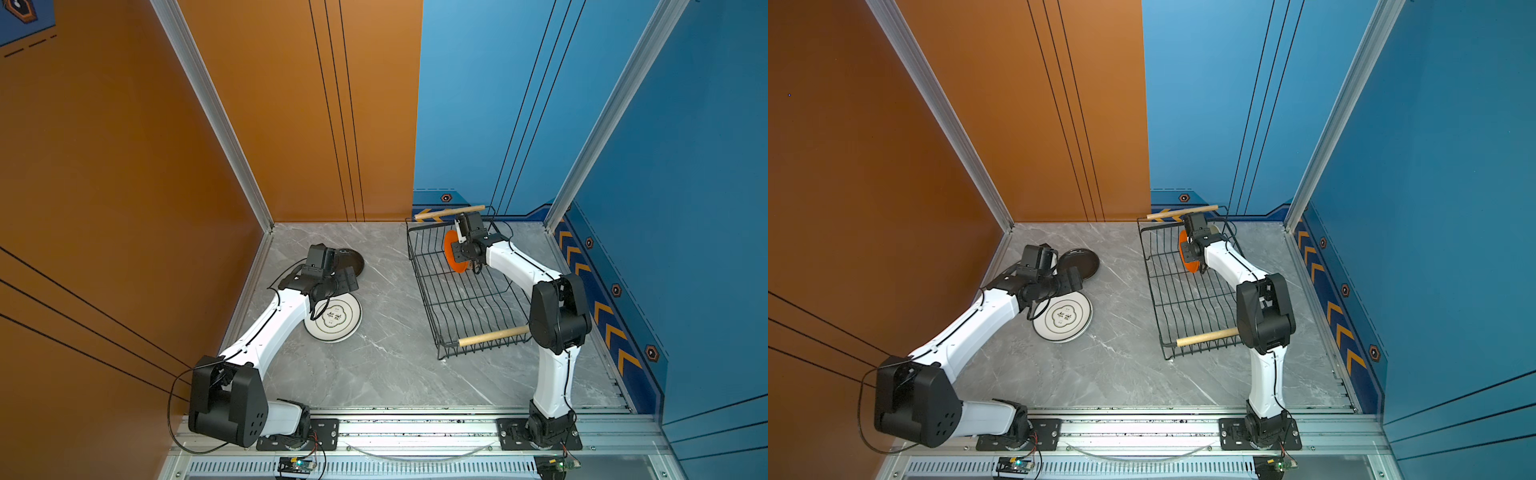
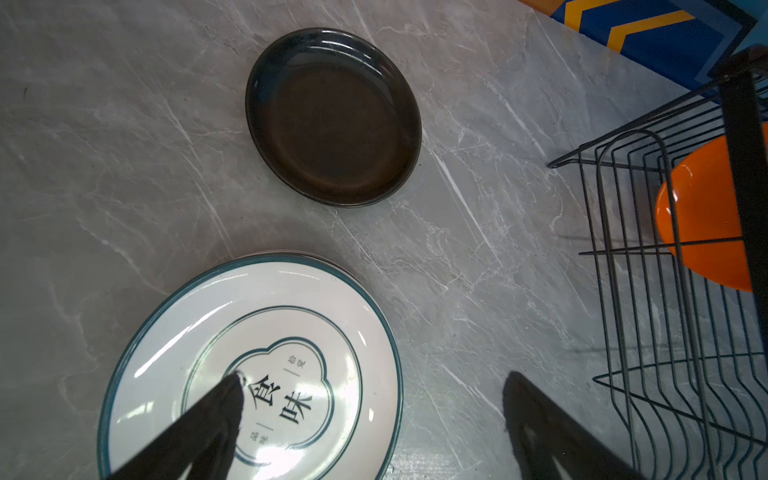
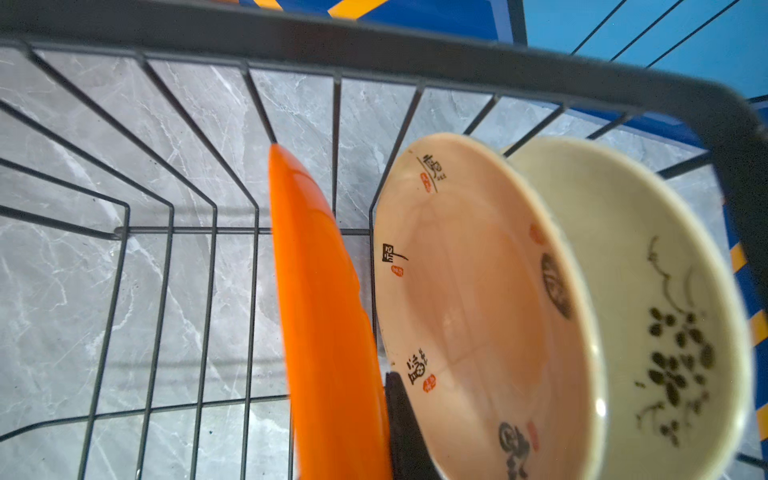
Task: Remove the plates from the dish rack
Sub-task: 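Grip the orange plate in the rack with the right gripper while the left approaches, then lift the orange plate out of the rack toward the left gripper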
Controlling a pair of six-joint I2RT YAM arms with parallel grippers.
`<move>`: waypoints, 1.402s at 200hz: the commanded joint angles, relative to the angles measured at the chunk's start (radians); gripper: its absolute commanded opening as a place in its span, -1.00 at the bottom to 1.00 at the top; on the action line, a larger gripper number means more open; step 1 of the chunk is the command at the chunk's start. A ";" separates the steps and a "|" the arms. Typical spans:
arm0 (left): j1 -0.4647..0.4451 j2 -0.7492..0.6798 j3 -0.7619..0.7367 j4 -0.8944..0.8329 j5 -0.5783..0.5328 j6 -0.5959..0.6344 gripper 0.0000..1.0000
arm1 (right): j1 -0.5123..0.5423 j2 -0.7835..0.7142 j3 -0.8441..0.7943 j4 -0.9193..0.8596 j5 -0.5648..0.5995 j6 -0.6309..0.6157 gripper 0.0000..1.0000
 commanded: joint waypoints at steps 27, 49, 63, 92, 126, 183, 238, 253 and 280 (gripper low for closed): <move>-0.031 -0.001 0.048 -0.014 -0.046 0.015 0.96 | 0.014 -0.137 -0.042 0.003 0.077 -0.022 -0.84; -0.034 0.004 0.066 -0.013 -0.025 0.009 0.96 | 0.026 -0.190 -0.057 0.000 0.100 -0.028 -0.84; -0.034 0.011 0.081 -0.012 -0.017 0.005 0.96 | 0.035 -0.234 -0.069 0.003 0.119 -0.030 -0.84; -0.036 0.022 0.118 -0.018 0.011 -0.007 0.96 | 0.051 -0.346 -0.135 0.061 0.133 -0.006 -0.85; -0.056 0.007 0.137 -0.013 0.029 -0.020 0.96 | 0.060 -0.484 -0.230 0.156 0.056 0.106 -0.86; -0.094 -0.019 0.129 0.055 0.090 -0.024 0.96 | 0.066 -0.722 -0.493 0.450 -0.125 0.425 -0.88; -0.113 -0.051 0.096 0.117 0.125 -0.062 0.96 | 0.097 -0.743 -0.577 0.566 -0.295 0.644 -0.85; -0.114 -0.061 0.079 0.140 0.134 -0.073 0.96 | 0.106 -0.717 -0.565 0.550 -0.346 0.705 -0.86; -0.116 -0.076 0.054 0.167 0.152 -0.086 0.96 | 0.124 -0.665 -0.546 0.552 -0.434 0.796 -0.85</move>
